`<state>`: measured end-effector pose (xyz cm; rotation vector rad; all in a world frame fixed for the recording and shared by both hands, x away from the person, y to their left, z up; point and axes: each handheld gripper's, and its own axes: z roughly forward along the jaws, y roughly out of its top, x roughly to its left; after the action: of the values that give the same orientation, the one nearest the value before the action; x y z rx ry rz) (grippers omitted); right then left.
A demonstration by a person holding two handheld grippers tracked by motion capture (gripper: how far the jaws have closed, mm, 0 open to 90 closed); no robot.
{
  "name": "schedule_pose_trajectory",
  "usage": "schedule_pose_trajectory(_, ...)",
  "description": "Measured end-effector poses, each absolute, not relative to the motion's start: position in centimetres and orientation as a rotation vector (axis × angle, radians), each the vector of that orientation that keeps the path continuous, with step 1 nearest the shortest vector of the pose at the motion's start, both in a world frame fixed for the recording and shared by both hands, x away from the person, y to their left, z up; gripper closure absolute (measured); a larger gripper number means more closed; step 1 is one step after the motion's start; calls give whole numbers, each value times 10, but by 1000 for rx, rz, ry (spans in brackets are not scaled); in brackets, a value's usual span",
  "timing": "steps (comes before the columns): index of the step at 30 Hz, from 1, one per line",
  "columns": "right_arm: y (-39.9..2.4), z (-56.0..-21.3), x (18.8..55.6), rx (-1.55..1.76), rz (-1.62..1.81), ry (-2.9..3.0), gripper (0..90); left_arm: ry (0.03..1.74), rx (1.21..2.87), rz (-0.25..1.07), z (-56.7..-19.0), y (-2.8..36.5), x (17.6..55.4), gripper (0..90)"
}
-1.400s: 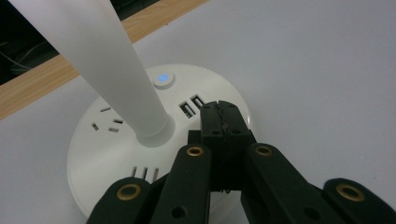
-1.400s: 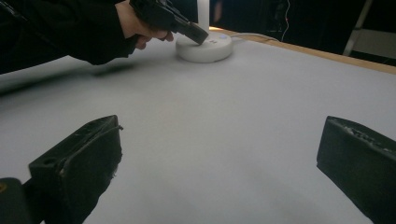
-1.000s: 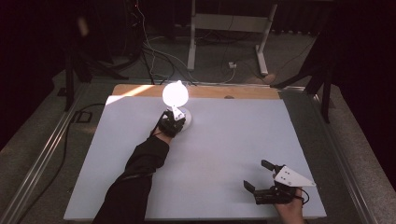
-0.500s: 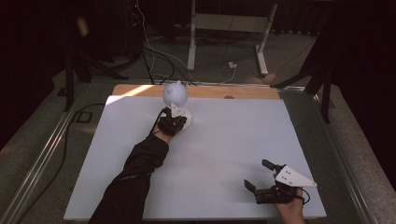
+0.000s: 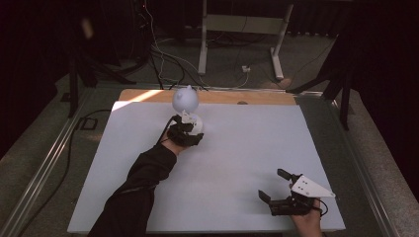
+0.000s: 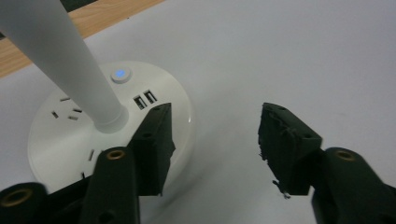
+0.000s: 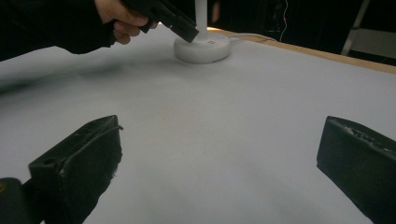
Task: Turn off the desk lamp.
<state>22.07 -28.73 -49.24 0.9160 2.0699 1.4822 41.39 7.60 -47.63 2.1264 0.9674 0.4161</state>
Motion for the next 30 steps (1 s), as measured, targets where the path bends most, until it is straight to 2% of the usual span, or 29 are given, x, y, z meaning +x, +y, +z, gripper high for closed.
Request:
schedule_pose_trajectory(4, -287, -493, 221, 917, 1483, 2070, 0, 966, 2127, 345, -471, 80, 410, 341)
schedule_pose_trajectory(8, -287, -493, 221, 916, 1482, 2072, 0, 956, 2160, 275, -467, 83, 406, 155)
schedule_pose_trajectory(13, -287, -493, 221, 918, 1482, 2072, 0, 949, 2156, 213, -463, 94, 398, 33)
schedule_pose_trajectory(20, -286, -493, 221, 918, 1483, 2074, 0, 921, 2179, 175, -462, 117, 380, 8)
schedule_pose_trajectory(30, -285, -492, 221, 919, 1477, 2073, 0, 908, 2206, 206, -472, 151, 348, 7)
